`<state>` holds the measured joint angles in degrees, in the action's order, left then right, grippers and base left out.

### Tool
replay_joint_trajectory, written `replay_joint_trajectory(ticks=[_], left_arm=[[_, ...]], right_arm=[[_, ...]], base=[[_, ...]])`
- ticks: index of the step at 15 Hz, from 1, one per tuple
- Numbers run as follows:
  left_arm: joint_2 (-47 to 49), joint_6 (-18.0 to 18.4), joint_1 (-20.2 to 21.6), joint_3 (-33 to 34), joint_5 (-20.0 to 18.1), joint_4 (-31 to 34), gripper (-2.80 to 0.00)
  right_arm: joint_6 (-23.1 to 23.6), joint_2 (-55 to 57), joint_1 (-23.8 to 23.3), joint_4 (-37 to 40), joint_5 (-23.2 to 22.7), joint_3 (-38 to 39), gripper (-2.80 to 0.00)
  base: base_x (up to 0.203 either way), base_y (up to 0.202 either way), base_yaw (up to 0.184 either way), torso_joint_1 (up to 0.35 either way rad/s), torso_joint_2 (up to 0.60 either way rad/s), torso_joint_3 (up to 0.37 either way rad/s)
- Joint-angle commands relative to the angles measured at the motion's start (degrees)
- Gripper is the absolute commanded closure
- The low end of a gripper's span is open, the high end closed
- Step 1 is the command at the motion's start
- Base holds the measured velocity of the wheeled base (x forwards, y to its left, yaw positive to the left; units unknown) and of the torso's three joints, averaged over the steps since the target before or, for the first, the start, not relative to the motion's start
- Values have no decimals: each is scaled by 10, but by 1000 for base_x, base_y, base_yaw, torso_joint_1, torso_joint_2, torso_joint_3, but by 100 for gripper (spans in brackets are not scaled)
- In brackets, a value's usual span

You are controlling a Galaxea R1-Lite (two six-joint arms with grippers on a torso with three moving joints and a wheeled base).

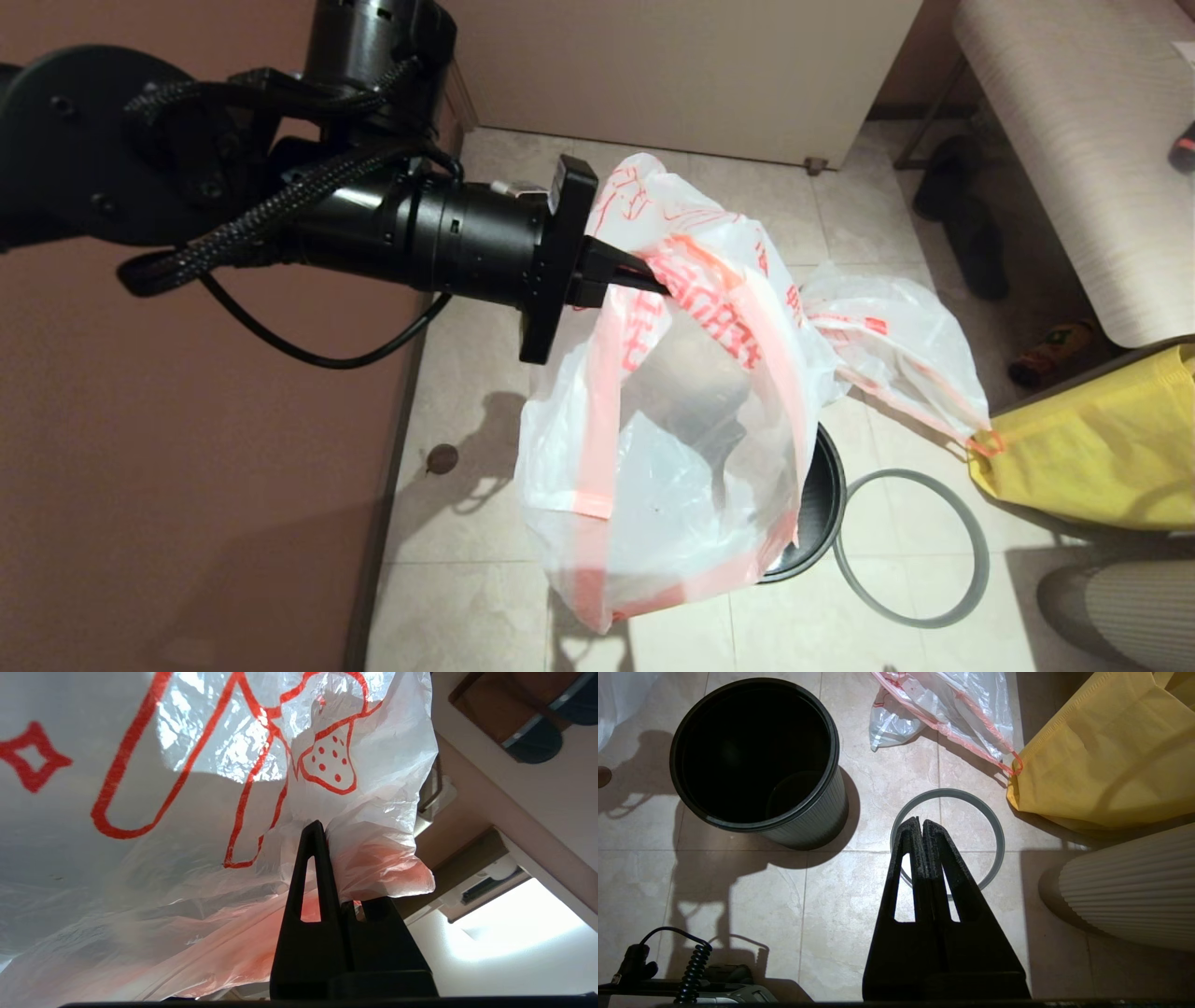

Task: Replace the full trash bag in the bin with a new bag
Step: Put the new garbage bag on the trash can

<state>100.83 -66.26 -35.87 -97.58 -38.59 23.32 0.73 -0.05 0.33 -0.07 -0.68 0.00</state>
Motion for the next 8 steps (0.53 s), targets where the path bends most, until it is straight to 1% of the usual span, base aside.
replay_joint_trajectory(ticks=[1,3,5,6,7,8], left_arm=[[0,1,-20,17,6,1,0],[-1,25,-28,28,9,2,0],[-1,28,-35,31,11,1,0],[1,47,-37,32,12,2,0],[2,77,-40,35,21,2,0],[4,111,-42,41,38,2,0]], right_arm=[[1,0,0,0,0,0,0],[2,0,0,3,1,-1,0],[3,0,0,3,1,-1,0],[4,0,0,4,1,-2,0],[15,1,0,5,3,-6,0],[25,5,-3,10,8,-26,0]], base=[[0,0,0,0,0,0],[0,0,0,0,0,0],[0,0,0,0,0,0],[0,0,0,0,0,0],[0,0,0,0,0,0],[0,0,0,0,0,0]])
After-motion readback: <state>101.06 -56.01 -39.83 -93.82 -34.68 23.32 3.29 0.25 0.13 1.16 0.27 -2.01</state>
